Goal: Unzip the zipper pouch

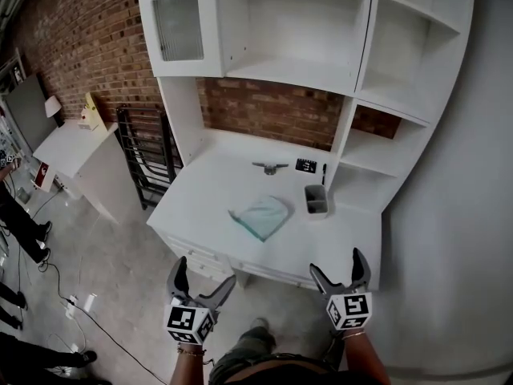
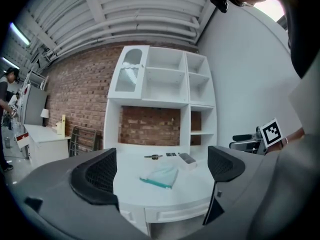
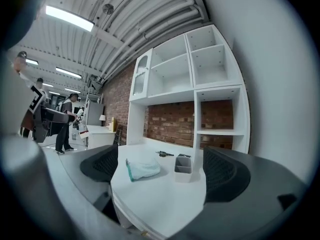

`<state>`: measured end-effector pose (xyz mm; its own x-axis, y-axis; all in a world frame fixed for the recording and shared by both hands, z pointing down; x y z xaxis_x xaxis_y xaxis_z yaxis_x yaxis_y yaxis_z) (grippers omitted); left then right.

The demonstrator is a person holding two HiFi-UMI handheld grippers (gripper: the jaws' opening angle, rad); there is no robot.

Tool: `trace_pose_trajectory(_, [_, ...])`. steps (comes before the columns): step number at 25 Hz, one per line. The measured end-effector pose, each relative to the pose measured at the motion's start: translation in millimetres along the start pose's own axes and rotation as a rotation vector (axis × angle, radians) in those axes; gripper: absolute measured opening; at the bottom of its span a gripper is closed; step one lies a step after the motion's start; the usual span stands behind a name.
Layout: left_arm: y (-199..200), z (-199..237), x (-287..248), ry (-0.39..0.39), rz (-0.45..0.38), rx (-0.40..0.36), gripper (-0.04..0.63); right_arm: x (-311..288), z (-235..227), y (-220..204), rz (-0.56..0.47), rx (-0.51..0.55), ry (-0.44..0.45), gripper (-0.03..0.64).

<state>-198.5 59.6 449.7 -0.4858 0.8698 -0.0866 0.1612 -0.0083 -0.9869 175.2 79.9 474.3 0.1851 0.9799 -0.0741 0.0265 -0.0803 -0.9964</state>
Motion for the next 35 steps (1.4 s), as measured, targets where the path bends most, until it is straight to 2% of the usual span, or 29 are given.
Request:
trace_pose_trajectory(7, [1.2,32.4,-53.6,-0.028,-0.01,0.0,0.566,-59.0,-4.2,0.3,0.014,-0.004,-0.004,0.512])
trace_pose_trajectory(16, [-10.9,58.2,-84.2,-0.044,0.01,-0.002,0.566,-105.4,-2.4,-11.4,0.061,0.02,0.01,0.505])
trace_pose_trajectory(21, [-18.7,59.4,-87.5,-0.044,0.035,0.003,0.566,-122.4,1.8,-17.6,0.1,0.113,0.069,0.497])
trace_pose_trajectory(31, [-19.7,55.6,-96.6,0.024,0.053,0.036,0.566,-167.0,-2.6,-40.4,0.216,0.295,0.234,0.482])
trace_pose_trajectory(35, [-17.2,49.6,-108.0,0.043,0.06,0.033,0.566,-186.2,-8.4,-52.0,0.256,0.328,0.286,0.462])
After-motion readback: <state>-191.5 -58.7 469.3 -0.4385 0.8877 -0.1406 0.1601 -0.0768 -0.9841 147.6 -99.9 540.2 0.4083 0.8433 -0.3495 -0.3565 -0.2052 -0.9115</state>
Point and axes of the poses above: the fingertips, and each gripper's own axes: x backward along the fingers, z to its left, y out of its top, the point moved 10 cm from there along x, backward along the fingers, and after that the axes turned 8 degrees about -x, right-handed, at the moved point
